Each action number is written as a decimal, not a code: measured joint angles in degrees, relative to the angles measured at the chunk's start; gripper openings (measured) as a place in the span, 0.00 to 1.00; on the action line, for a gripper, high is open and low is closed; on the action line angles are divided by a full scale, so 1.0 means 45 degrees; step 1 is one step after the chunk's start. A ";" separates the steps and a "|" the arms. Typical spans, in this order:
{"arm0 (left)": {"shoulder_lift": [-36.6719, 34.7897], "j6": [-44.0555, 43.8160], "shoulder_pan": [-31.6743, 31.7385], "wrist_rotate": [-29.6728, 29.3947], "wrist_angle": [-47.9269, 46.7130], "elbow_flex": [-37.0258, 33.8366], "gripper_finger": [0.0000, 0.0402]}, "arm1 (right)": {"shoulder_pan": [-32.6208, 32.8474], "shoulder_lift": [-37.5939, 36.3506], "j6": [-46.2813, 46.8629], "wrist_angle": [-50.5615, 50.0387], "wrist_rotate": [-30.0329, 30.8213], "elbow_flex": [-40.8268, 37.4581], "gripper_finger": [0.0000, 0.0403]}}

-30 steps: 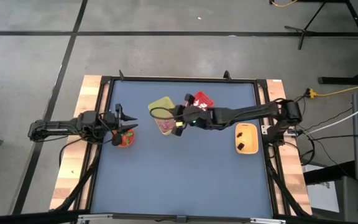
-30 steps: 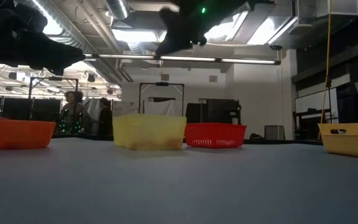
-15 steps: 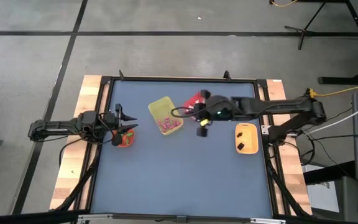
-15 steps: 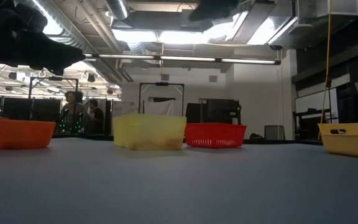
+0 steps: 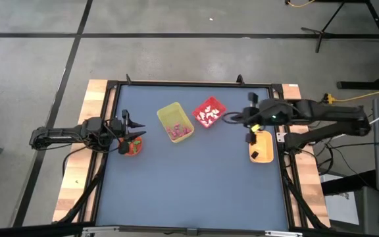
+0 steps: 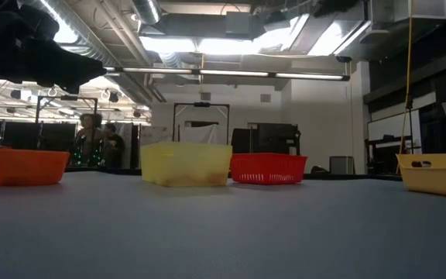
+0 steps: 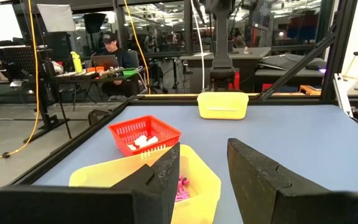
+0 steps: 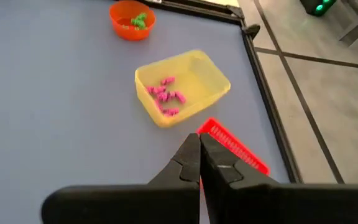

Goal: Sort Halloween decoration
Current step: Return to Home Position

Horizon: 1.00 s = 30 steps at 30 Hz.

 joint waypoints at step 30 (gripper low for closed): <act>0.0000 -0.0010 0.0001 -0.0005 0.0005 0.0000 0.30 | -0.0010 -1.1189 0.2094 1.1917 -0.1765 -1.4099 0.00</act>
